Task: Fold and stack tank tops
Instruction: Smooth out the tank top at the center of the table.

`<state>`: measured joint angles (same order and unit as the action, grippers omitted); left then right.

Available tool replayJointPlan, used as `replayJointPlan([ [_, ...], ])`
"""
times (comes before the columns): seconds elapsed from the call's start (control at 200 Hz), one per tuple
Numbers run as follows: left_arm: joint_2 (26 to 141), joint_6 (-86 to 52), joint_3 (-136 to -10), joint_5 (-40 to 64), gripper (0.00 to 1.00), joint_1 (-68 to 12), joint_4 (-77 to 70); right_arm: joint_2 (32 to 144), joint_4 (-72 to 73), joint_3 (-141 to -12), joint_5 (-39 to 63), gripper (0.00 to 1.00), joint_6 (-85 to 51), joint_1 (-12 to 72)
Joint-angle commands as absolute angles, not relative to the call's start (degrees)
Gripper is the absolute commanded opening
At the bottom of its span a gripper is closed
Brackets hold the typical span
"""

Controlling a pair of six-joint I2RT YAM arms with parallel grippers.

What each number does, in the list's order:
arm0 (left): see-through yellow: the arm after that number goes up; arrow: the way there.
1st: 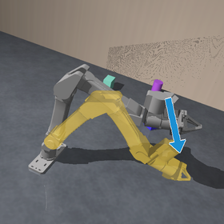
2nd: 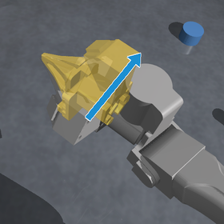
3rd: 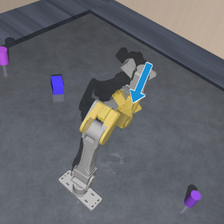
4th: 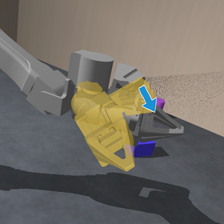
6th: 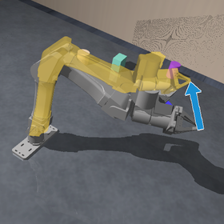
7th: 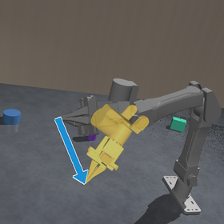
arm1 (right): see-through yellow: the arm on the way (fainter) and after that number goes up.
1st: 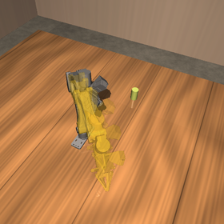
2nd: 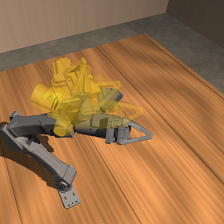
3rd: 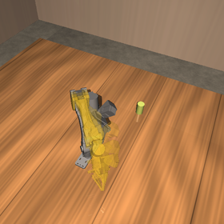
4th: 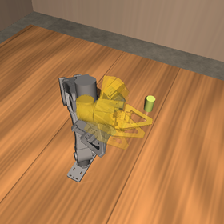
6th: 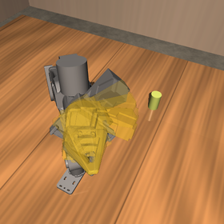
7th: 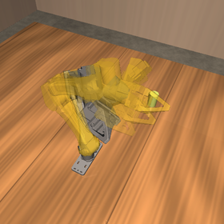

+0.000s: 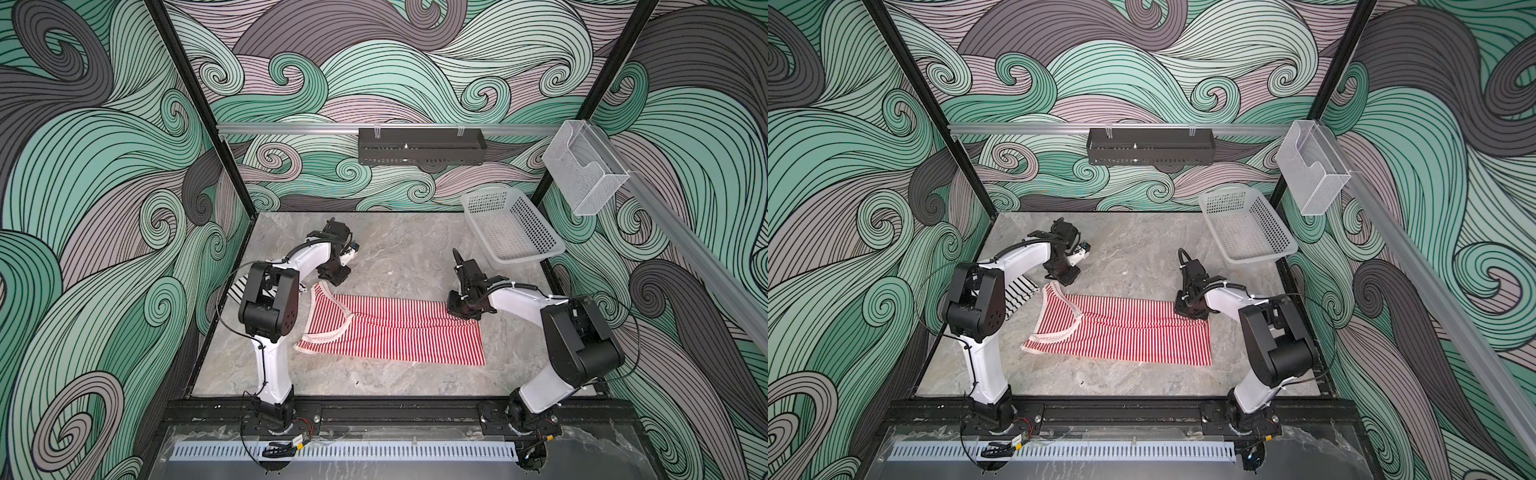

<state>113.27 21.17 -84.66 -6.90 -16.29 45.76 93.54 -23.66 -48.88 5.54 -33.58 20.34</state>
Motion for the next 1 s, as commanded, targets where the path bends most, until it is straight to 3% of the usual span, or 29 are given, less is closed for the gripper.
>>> replayJointPlan([
  [0.0, 110.0, 20.8, -82.4, -10.3, 0.41, -16.1, 48.6, 93.2, -24.5, -46.8, 5.1, 0.13, -34.9, 21.0],
  [0.44, 97.1, 23.3, -68.5, -16.7, 0.40, -15.3, 45.3, 90.4, -25.9, -45.7, 4.0, 0.13, -34.5, 21.1],
  [0.996, 100.3, 23.6, -60.1, -26.4, 0.40, -15.0, 37.1, 87.7, -28.0, -43.7, 2.6, 0.13, -33.7, 19.7],
])
